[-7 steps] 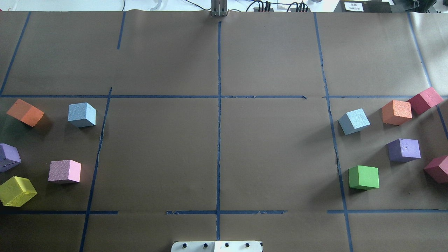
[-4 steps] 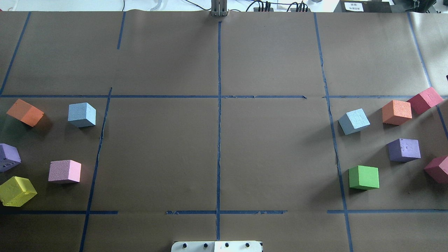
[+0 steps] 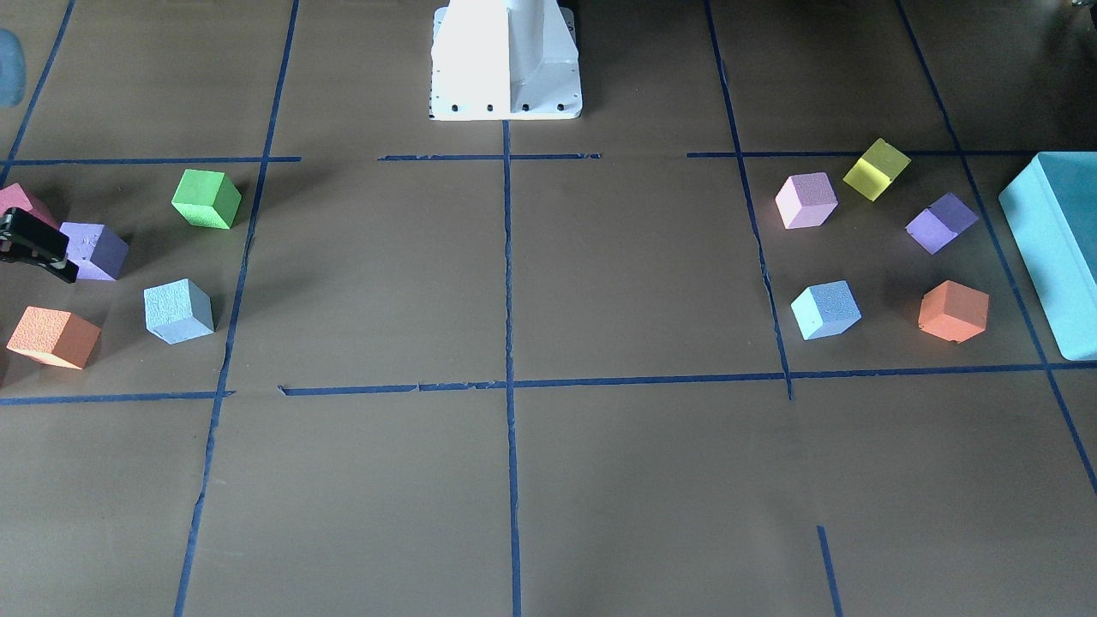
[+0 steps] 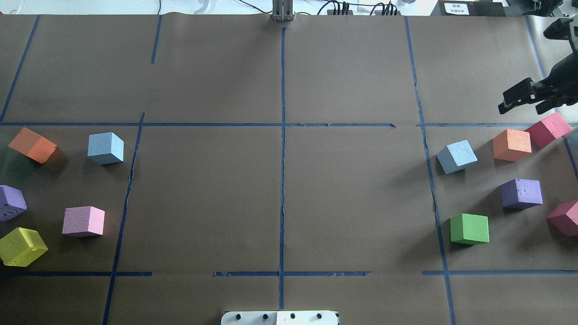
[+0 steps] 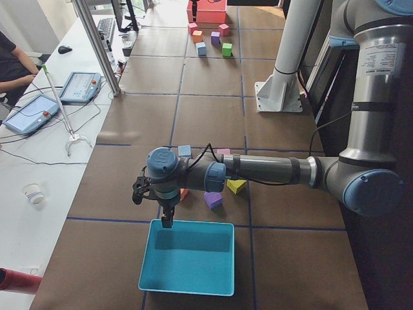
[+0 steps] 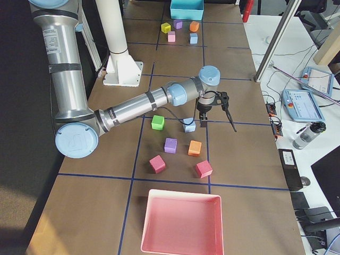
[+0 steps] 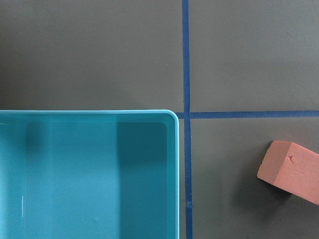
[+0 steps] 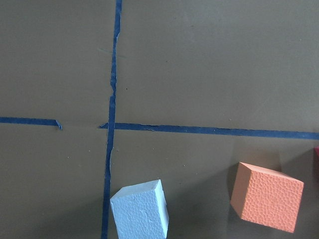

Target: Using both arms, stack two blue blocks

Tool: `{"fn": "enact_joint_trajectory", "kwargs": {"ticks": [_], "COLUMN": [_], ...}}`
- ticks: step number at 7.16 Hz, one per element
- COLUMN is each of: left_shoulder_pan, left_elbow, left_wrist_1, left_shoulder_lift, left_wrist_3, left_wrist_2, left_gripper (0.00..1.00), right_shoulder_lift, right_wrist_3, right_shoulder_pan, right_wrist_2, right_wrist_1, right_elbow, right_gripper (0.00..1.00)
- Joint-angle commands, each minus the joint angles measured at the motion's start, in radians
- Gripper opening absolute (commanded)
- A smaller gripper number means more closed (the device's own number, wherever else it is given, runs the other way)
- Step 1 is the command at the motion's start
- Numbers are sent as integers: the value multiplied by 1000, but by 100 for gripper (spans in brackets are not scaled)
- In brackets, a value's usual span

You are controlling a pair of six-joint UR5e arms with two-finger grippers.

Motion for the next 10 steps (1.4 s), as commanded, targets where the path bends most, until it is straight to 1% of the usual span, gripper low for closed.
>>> {"fn": "enact_joint_trajectory", "kwargs": {"ticks": [1, 2, 4, 5, 6, 8, 9, 10], "left_shoulder_pan": [0, 0, 2, 2, 2, 2, 2, 2], "left_elbow": [-1, -2, -2, -2, -2, -2, -2, -2], "left_wrist_1": [2, 2, 0, 0, 0, 0, 0, 0], "left_shoulder_lift": [-3, -3, -3, -5, -5, -3, -3, -3], "left_wrist_3": [-2, 0, 0, 0, 0, 0, 0, 0], "left_wrist_2": [1, -1, -1, -1, 1, -1, -1, -1], "left_gripper": [100, 100, 100, 100, 100, 100, 100, 100], "right_shoulder_lift": [-29, -20, -17, -17, -17, -16, -16, -14], "right_wrist_3": [93, 104, 105, 104, 104, 102, 104, 93], "right_shoulder_pan": [-111, -149, -218, -241, -266, -287, -289, -289], "right_wrist_2": [-85, -108, -151, -156, -180, -185, -183, -182], "right_wrist_1": [238, 291, 293, 293, 293, 293, 293, 295], "right_elbow": [-90, -109, -115, -135, -153, -184, -187, -181], "right_gripper": [100, 100, 100, 100, 100, 100, 92, 27]}}
